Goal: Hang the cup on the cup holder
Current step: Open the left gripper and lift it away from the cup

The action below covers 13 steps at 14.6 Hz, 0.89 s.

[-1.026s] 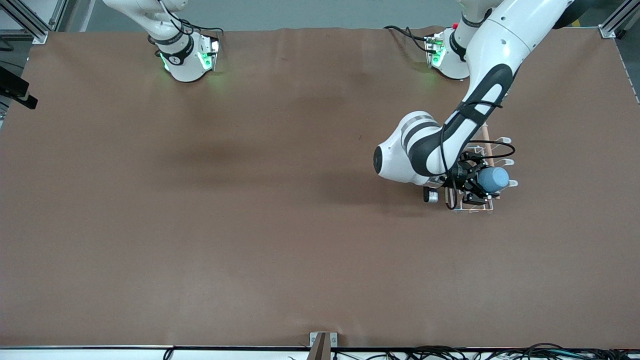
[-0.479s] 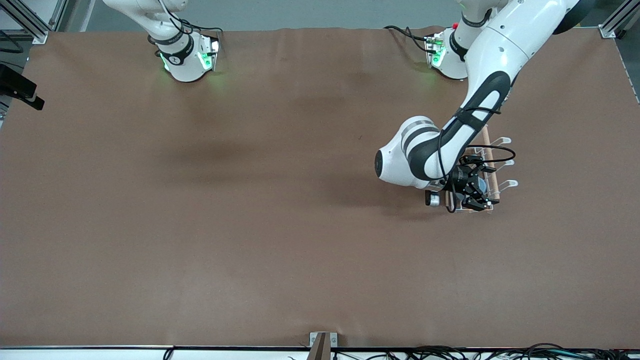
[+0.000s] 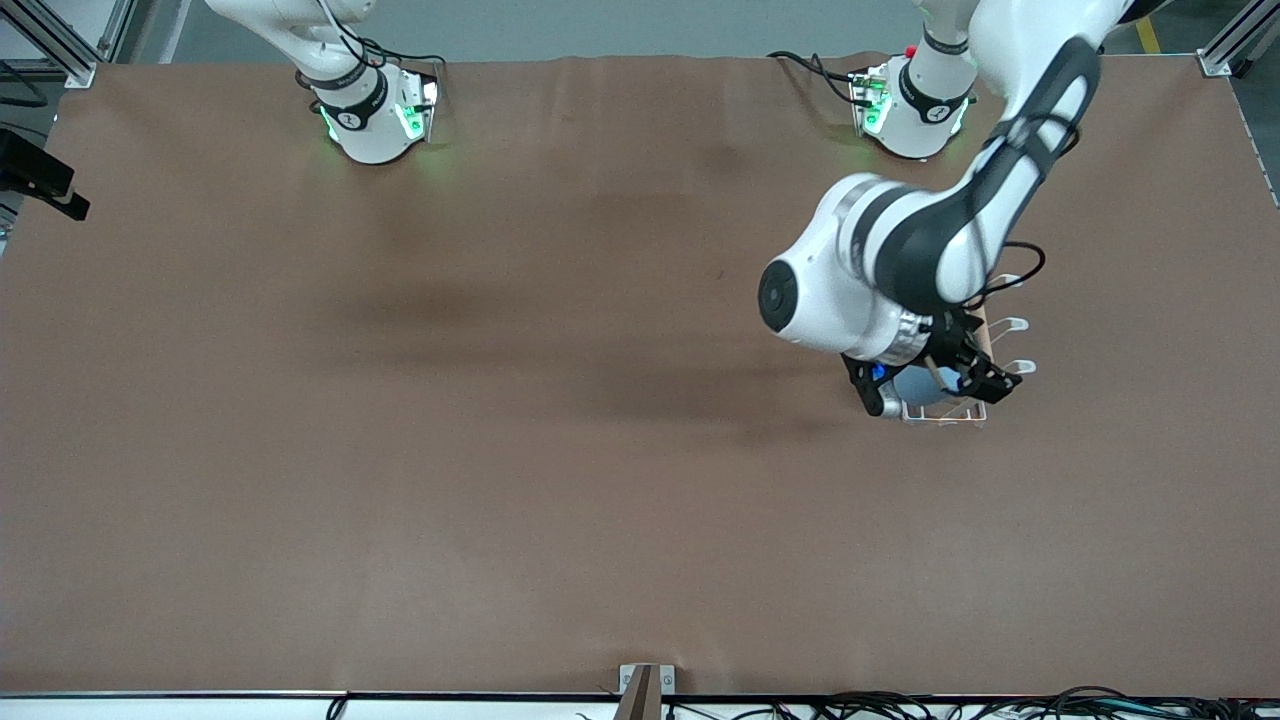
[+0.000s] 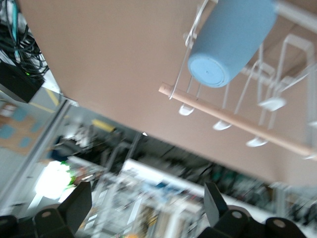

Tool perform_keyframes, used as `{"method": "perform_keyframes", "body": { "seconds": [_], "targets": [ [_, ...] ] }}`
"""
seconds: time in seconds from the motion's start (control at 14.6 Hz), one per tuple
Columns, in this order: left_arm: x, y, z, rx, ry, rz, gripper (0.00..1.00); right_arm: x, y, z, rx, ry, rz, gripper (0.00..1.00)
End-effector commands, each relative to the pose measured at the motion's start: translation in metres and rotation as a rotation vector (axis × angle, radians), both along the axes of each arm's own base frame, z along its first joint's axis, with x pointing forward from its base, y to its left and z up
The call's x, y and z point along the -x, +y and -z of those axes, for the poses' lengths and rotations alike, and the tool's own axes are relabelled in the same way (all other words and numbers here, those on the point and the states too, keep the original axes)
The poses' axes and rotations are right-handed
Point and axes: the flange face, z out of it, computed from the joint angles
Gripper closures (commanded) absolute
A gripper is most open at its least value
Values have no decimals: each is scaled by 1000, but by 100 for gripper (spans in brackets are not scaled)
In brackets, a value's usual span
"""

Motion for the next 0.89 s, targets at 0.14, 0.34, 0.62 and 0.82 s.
{"method": "perform_keyframes", "body": {
  "seconds": [0.14, 0.34, 0.62, 0.82],
  "targets": [
    [-2, -5, -81, 275, -250, -358, 0, 5, 1, 2, 14, -5, -22, 1],
    [-8, -2, -130, 426, -343, -514, 0, 4, 3, 0, 16, -12, -26, 1],
    [-18, 17, -205, 611, -569, -461, 0, 4, 4, -1, 13, -14, -25, 0],
    [-5, 14, -226, 662, -576, -483, 0, 5, 2, -1, 13, -13, -22, 0]
  ]
}}
